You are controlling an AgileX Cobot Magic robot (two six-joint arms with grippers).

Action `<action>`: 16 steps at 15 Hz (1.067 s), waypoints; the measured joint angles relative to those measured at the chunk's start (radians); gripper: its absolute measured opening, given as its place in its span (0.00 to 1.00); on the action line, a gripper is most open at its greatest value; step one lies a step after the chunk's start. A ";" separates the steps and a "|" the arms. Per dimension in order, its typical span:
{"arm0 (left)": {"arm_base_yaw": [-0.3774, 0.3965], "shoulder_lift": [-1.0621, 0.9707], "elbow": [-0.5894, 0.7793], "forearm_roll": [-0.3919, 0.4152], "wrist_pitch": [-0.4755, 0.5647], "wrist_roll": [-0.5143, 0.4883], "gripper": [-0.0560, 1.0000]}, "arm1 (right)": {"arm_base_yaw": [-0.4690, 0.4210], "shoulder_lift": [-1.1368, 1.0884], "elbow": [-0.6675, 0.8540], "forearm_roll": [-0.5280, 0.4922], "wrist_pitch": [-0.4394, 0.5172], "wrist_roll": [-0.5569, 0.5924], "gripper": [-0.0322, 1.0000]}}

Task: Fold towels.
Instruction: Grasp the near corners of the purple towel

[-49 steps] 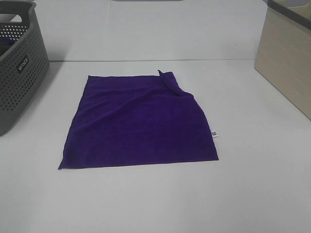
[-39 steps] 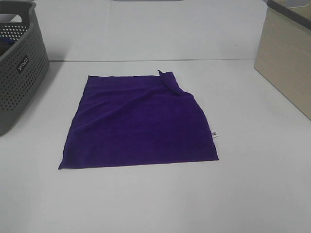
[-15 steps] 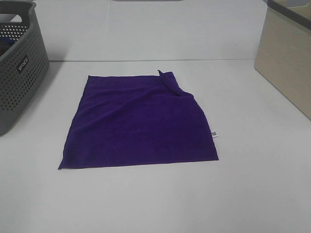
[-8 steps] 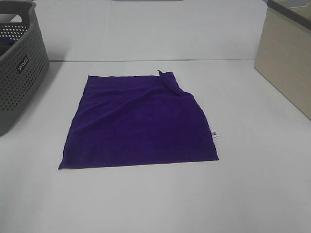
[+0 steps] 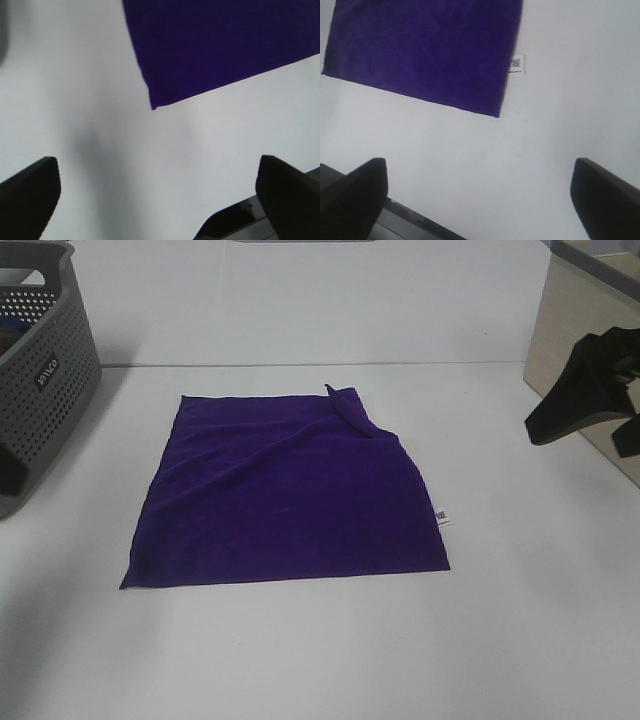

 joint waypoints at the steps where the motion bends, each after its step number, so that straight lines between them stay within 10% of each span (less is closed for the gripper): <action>1: -0.056 0.090 -0.016 -0.009 -0.058 -0.001 0.99 | -0.027 0.051 0.000 0.074 0.003 -0.076 0.96; 11: -0.105 0.649 -0.199 -0.029 -0.162 0.000 0.99 | -0.078 0.479 0.000 0.196 -0.169 -0.237 0.95; 16: -0.105 0.726 -0.230 -0.036 -0.154 0.008 0.99 | 0.072 0.528 -0.026 0.110 -0.231 -0.134 0.95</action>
